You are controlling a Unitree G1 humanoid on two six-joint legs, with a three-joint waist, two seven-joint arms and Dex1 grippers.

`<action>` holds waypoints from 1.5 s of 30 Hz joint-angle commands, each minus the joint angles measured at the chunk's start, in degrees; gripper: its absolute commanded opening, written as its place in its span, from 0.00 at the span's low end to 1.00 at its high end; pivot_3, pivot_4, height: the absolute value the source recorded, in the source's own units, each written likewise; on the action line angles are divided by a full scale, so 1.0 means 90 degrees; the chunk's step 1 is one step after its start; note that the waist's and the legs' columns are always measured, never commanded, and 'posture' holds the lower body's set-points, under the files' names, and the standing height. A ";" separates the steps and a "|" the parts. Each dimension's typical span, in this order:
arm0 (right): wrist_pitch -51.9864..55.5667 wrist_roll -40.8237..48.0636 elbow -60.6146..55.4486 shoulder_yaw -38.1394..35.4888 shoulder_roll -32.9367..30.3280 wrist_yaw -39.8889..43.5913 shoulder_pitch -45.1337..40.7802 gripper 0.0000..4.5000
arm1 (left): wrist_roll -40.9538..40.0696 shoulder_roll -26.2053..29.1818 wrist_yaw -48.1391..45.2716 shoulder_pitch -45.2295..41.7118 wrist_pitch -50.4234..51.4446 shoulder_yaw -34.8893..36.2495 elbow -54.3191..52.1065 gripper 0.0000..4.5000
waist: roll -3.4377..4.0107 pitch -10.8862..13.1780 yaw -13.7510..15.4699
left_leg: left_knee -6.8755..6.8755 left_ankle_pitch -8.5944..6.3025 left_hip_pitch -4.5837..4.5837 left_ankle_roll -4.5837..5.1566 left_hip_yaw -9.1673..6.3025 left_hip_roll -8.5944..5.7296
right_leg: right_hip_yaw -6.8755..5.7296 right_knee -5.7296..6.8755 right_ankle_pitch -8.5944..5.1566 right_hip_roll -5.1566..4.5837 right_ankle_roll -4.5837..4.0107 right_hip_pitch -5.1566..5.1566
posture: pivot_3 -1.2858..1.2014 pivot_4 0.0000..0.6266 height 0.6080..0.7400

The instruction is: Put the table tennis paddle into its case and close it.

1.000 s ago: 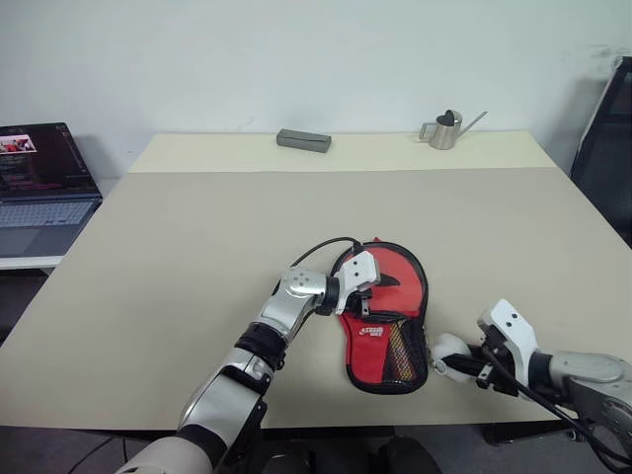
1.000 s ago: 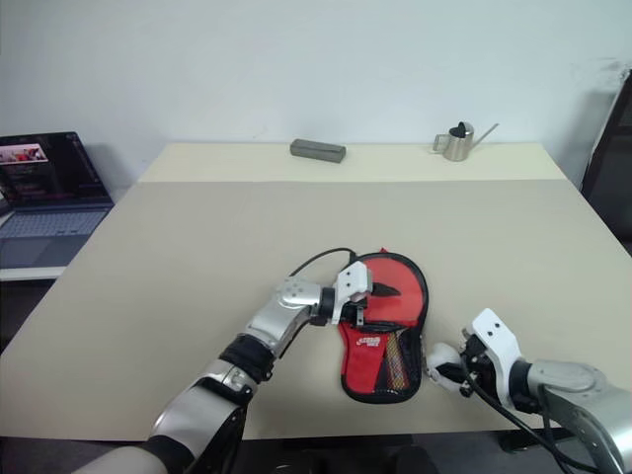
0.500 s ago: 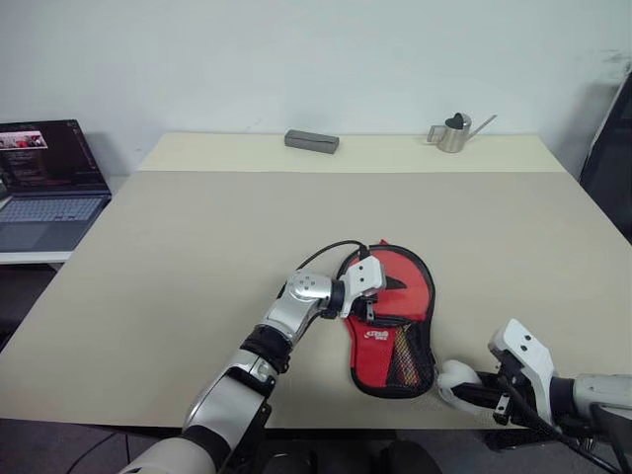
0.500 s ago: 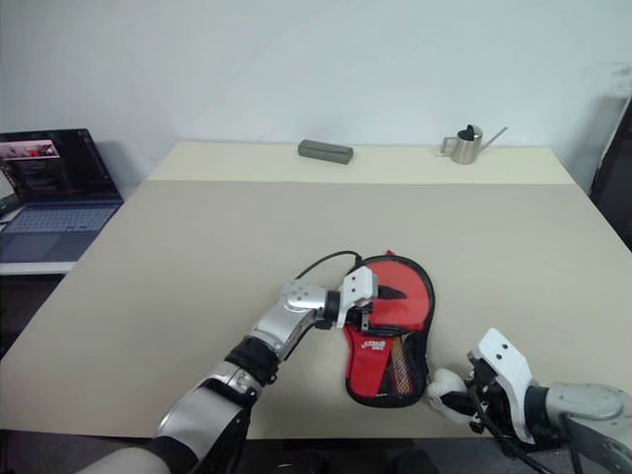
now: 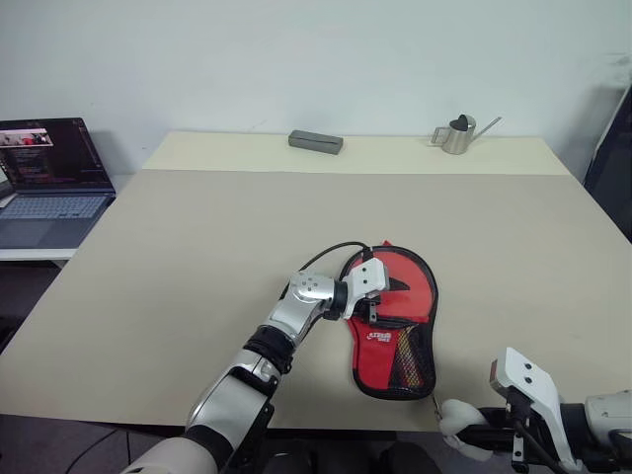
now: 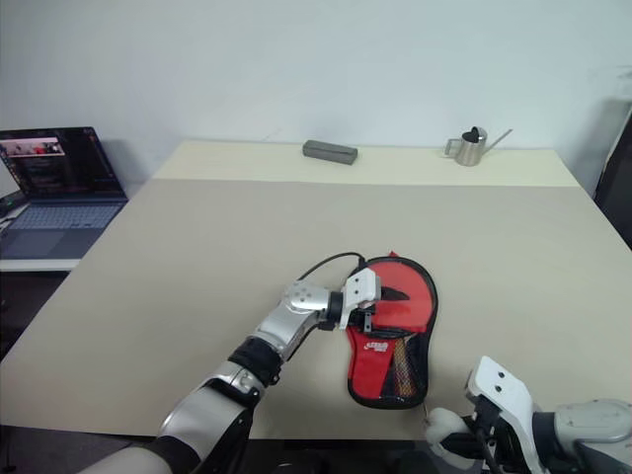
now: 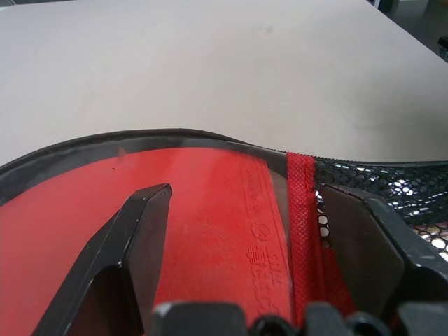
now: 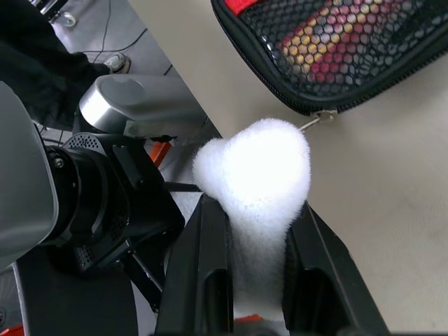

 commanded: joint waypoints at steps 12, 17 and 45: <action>-0.0316 0.0155 0.0002 0.0091 0.0012 0.0101 -0.0277 0.50 | 0.0297 -0.0081 0.0060 0.0085 0.0079 -0.0220 0.0319 0.82 | -0.0005 -0.0003 0.0023 | 0.0000 0.0000 0.0001 0.0000 -0.0002 -0.0001 | -0.0001 -0.0001 0.0001 -0.0001 0.0001 0.0002 | 0.52 0.24 1.00; -0.0463 0.0382 0.0152 -0.0484 -0.0080 0.0543 -0.0337 0.50 | 0.0297 -0.0148 0.0104 0.0075 0.0080 -0.0222 0.0329 0.82 | -0.0008 -0.0002 0.0027 | 0.0003 0.0000 0.0004 0.0000 0.0000 -0.0001 | 0.0001 -0.0003 0.0003 -0.0001 0.0008 0.0008 | 0.52 0.24 1.00; -0.0789 0.0679 0.2373 -0.0184 0.0231 -0.0212 -0.3065 0.91 | -0.0834 0.0355 -0.0429 0.0298 0.1378 0.0533 -0.1711 0.82 | -0.0015 0.0006 0.0037 | 0.0002 0.0000 -0.0013 0.0001 0.0003 0.0000 | 0.0010 0.0000 0.0010 -0.0003 0.0010 -0.0020 | 0.52 0.24 1.00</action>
